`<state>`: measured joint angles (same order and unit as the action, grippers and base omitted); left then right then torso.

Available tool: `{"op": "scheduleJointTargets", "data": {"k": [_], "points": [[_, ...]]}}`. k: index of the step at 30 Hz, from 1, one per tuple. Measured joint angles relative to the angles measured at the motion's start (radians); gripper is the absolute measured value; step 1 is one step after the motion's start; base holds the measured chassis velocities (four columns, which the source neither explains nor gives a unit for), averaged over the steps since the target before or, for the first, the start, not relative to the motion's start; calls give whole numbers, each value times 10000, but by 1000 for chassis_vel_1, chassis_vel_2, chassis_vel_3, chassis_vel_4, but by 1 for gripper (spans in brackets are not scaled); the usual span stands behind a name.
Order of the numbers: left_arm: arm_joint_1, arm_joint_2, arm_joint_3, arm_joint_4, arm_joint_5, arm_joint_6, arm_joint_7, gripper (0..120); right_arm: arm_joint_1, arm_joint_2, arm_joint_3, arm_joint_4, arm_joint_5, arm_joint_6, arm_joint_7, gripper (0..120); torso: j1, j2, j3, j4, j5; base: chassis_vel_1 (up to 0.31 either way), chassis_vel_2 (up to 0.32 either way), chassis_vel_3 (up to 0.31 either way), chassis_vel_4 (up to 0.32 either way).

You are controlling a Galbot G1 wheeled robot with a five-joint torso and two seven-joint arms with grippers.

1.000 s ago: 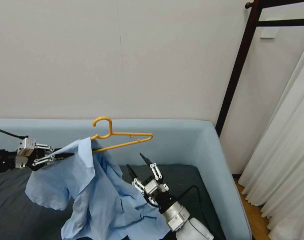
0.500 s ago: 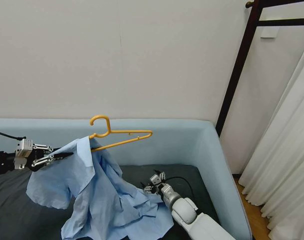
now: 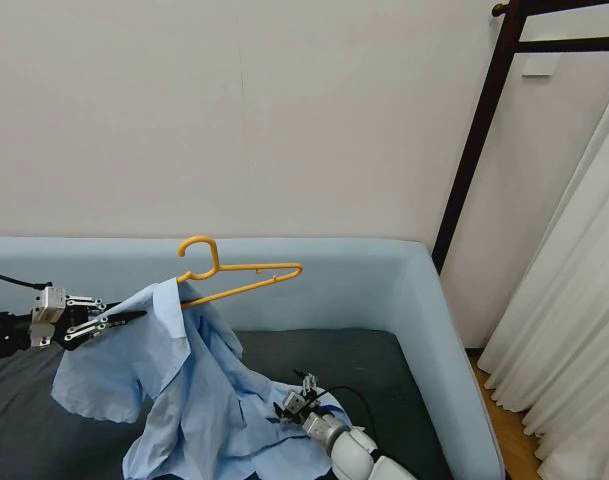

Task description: Pick up the clothes from the sofa and hang them on the clothes hanger.

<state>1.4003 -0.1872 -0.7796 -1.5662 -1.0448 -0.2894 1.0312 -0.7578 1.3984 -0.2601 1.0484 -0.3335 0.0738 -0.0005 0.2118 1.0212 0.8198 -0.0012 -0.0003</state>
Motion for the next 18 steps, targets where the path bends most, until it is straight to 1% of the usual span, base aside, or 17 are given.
{"op": "scheduleJointTargets", "data": {"k": [1,4,6,7,9,10,11,14,15,18], "points": [[0,0,0,0,0,0,0,7,0,0,0,0,0,0,0,100,0,0,0,0,0,0,0,0,0],[-4,5,3,-63,2,-10,-36,7,-6,270,216,-457,-1356,49,155,100,0,0,-1,2,0,0,0,0,0],[-5,22,3,-83,2,-11,-43,7,23,359,316,-604,-1473,95,184,100,0,0,0,1,0,0,0,0,0],[-5,31,-3,-83,2,-12,-42,7,55,401,386,-620,-1288,161,191,100,0,0,0,0,1,0,0,0,0],[-6,29,-12,-42,36,-45,-27,7,136,382,376,-398,-380,175,144,100,0,0,0,-1,1,0,0,0,0],[-6,29,-12,-42,36,-45,-27,7,136,382,376,-398,-380,175,144,100,0,0,0,-1,1,0,0,0,0],[-9,-1,-13,-17,76,-85,-23,7,237,348,288,-197,390,140,18,100,0,0,0,0,1,0,0,0,0],[-26,-120,-9,-13,115,-128,-23,7,538,366,113,-9,1759,-337,-463,100,0,0,-1,3,0,0,0,0,0],[-26,-120,-9,-13,115,-128,-23,7,538,366,113,-9,1759,-337,-463,100,0,0,-1,3,0,0,0,0,0],[-30,-153,-10,-44,137,-140,-15,7,911,504,34,-263,3060,-1129,-1083,100,0,0,-1,2,1,0,0,0,0]]}}
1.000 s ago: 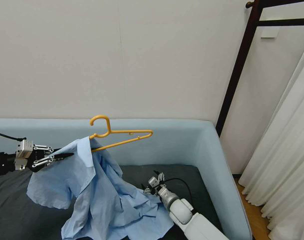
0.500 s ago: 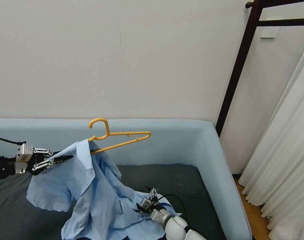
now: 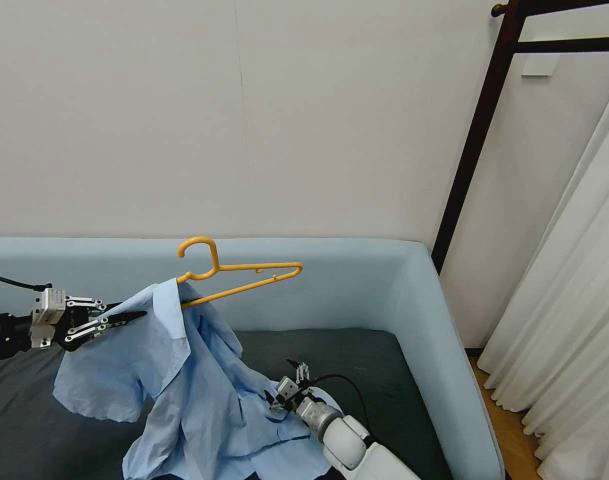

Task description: Pick up the clothes from the sofa and hang them on the clothes hanger.

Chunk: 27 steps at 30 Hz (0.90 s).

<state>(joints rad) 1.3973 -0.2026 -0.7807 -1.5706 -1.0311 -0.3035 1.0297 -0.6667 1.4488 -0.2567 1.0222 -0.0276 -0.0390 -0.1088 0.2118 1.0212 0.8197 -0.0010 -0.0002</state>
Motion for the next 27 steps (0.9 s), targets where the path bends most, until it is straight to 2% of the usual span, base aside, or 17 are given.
{"op": "scheduleJointTargets", "data": {"k": [2,7,9,12,13,16,18,23,24,27], "points": [[1,6,-20,-19,1,-3,3,7,252,148,155,-474,229,-408,-703,100,0,0,0,0,-1,0,0,0,0],[12,24,-35,-69,0,-8,-6,7,615,535,633,-1458,-384,-774,-1450,100,1,0,1,-2,0,0,0,0,0],[15,24,-35,-80,1,-11,-8,7,680,622,747,-1626,-400,-924,-1531,97,0,0,0,-2,-1,0,0,0,0],[17,24,-26,-64,2,-40,-15,7,839,826,1074,-2085,-447,-1066,-1787,84,0,0,1,-1,0,0,0,0,0],[17,24,-26,-64,2,-40,-15,7,839,826,1074,-2085,-447,-1066,-1787,84,0,0,1,-1,0,0,0,0,0],[11,29,-3,4,11,-67,-17,7,902,865,1267,-2317,-545,-1134,-2020,68,0,0,1,-1,-1,0,0,0,0],[6,30,3,20,14,-76,-18,7,905,864,1303,-2345,-576,-1152,-2097,65,0,0,1,-1,0,0,0,0,0],[-5,11,23,60,31,-126,-44,7,900,835,1424,-2410,-698,-1156,-2287,43,0,0,1,-1,0,0,0,0,0],[-5,11,23,60,31,-126,-44,7,900,835,1424,-2410,-698,-1156,-2287,43,0,0,1,-1,0,0,0,0,0],[-14,-12,42,72,39,-149,-57,7,851,819,1453,-2372,-695,-1064,-2284,30,0,0,1,-2,0,0,0,0,0]]}}
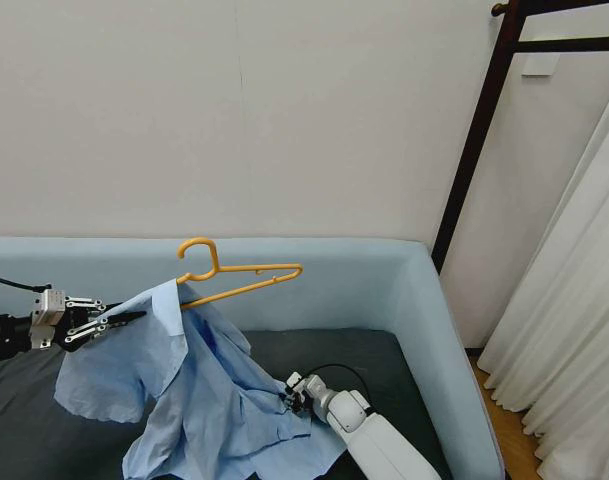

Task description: Pick up the clothes from the sofa and hang them on the clothes hanger.

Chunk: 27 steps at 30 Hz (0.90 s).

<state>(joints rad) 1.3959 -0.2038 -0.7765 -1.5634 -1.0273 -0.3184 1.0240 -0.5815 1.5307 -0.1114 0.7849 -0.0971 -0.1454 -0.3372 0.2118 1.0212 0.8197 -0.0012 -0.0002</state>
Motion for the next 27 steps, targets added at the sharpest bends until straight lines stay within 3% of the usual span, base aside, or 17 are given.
{"op": "scheduleJointTargets", "data": {"k": [8,13,22,27], "points": [[-25,-67,7,44,10,-68,-11,7,-122,-82,-21,198,337,8,174,1,-1,0,0,1,0,0,0,0,0],[-51,-87,7,84,11,-126,-25,7,-266,-353,47,692,723,-13,191,0,0,0,0,1,1,0,0,0,0],[-650,-449,509,389,36,-251,130,7,-1086,-2114,631,4310,3914,-104,421,0,0,1,-1,1,4,0,0,0,0],[-1216,-709,1113,585,103,-293,294,7,-1439,-2705,1122,5315,5001,116,585,0,-1,0,-1,-1,4,0,0,0,0]]}}
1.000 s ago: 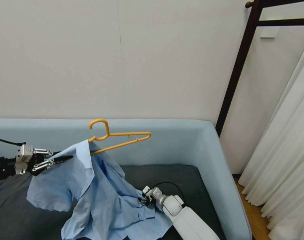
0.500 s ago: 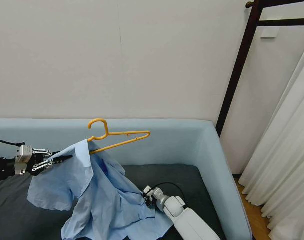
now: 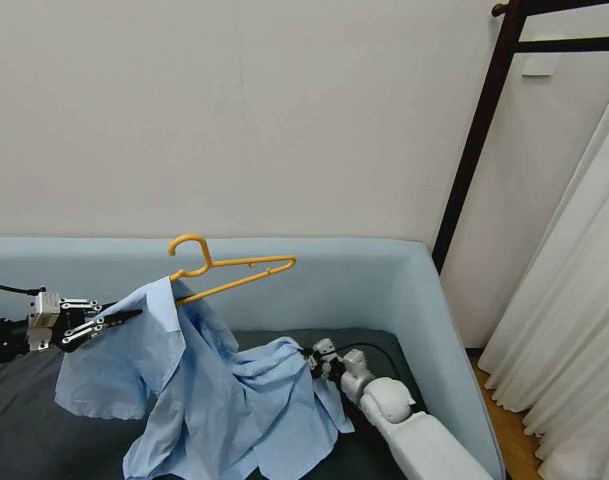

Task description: Pick up the clothes from the sofa and hang them on the clothes hanger.

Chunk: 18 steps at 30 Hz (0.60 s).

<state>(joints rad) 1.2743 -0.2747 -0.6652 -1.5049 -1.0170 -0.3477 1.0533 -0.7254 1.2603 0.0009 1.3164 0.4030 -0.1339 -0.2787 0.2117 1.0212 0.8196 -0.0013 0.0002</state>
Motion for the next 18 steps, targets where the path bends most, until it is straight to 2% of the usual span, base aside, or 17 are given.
{"op": "scheduleJointTargets", "data": {"k": [2,4,5,7,14,18], "points": [[-527,-178,563,119,53,-20,110,7,-199,-234,269,502,689,50,230,0,0,0,0,3,-1,0,0,0,0],[-1590,-463,1582,297,109,-28,324,7,-396,-450,535,1181,1499,165,622,0,0,0,0,0,-4,0,0,0,0],[-1590,-463,1582,297,109,-28,324,7,-396,-450,535,1181,1499,165,622,0,0,0,0,0,-4,0,0,0,0],[-2284,-655,2141,388,136,-29,565,7,-457,-533,720,1656,2049,420,949,0,0,0,0,-3,0,0,0,0,0],[-2991,-922,2709,663,324,83,1306,7,-333,-583,1051,2219,2501,841,1746,0,0,0,0,3,-1,0,0,0,0],[-3727,-1172,3219,1249,844,173,1867,7,-160,-577,1444,2477,2299,1337,2064,0,0,0,1,3,-2,0,0,0,0]]}}
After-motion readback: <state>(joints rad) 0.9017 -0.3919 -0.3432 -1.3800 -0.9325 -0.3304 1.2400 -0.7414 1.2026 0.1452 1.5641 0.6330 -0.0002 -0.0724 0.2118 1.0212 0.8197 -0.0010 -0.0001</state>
